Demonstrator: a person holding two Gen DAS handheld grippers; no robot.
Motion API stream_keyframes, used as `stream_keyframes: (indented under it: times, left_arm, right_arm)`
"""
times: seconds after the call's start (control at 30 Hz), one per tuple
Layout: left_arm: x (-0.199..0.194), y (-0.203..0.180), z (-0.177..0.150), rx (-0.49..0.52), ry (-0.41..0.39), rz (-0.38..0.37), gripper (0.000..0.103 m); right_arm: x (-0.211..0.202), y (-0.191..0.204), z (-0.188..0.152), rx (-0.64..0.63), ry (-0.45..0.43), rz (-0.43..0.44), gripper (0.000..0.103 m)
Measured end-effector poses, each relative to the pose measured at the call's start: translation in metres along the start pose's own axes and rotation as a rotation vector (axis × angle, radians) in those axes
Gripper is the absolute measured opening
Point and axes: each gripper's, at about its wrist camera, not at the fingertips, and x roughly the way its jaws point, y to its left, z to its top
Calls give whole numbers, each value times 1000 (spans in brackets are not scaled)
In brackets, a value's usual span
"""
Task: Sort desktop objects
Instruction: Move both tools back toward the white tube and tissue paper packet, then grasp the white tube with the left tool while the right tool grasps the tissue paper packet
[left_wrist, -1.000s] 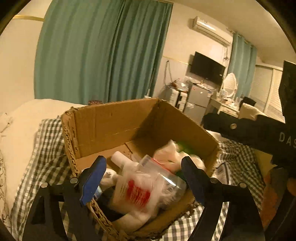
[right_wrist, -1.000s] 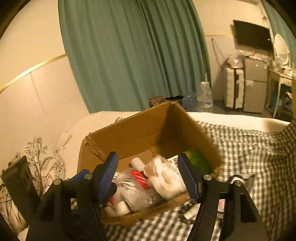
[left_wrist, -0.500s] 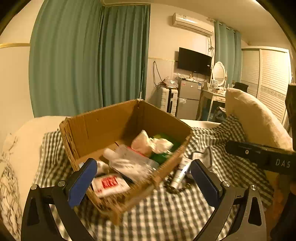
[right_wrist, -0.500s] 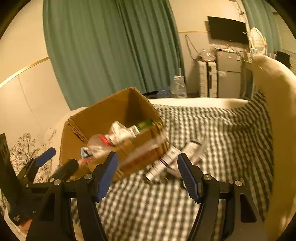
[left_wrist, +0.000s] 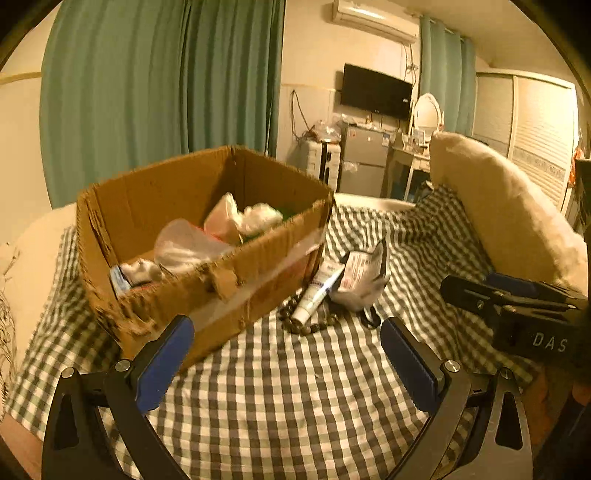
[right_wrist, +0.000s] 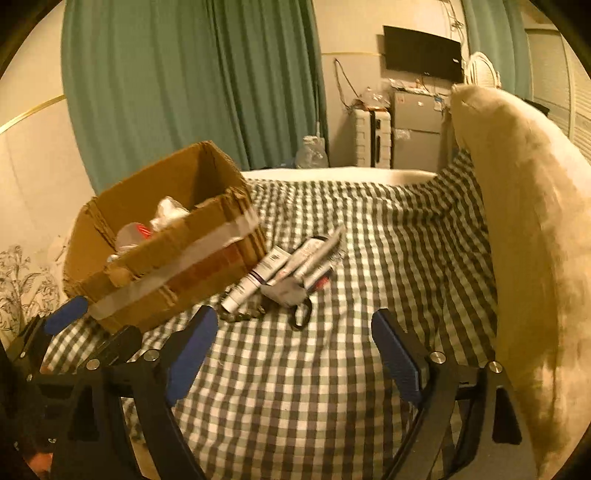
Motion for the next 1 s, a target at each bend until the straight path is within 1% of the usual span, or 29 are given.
stream_keyframes:
  times: [0.2,0.4,0.57,0.67,0.7,0.73,0.77,0.8,0.83,0.87,0.93,1.0]
  left_arm:
    - [31,-1,-13,-15,45,0,103]
    - [65,-6,-15,-6,56,-1,103]
    - [90,-13,-13,21,44,-5,103]
    - [107,-14,-11,20,51,-15,103]
    - [111,-15,-11,21,50,-18,103]
    - [114,-15,-11,22,52,-24,103]
    - [117,-16,-12,23,57,-27,103]
    - [119,-17,-12,27,57,-28,103]
    - [121,-19,-13,33,60,-32,103]
    - [123,-21,-14,44,67,-36,103]
    - [124,-24,-14,53,72,-33,103]
    - [126,-27,-13,59,77,-36,103]
  right_arm:
    - [16,-13,-6,37,37,34,87]
    - [37,-11,2,38,52,74,87]
    - [77,-11,20,78,100,84,87]
    - [104,-11,32,97,134,47,87]
    - [113,-11,35,100,152,39,85]
    - [123,-10,36,102,172,36,77]
    - [134,-9,37,107,197,37,72]
    - [145,-9,36,117,224,39,57]
    - [150,-9,34,125,242,47,33]
    - [156,-10,31,135,269,51,26]
    - [156,-11,27,124,291,42,23]
    - [145,-11,26,72,280,-13,21]
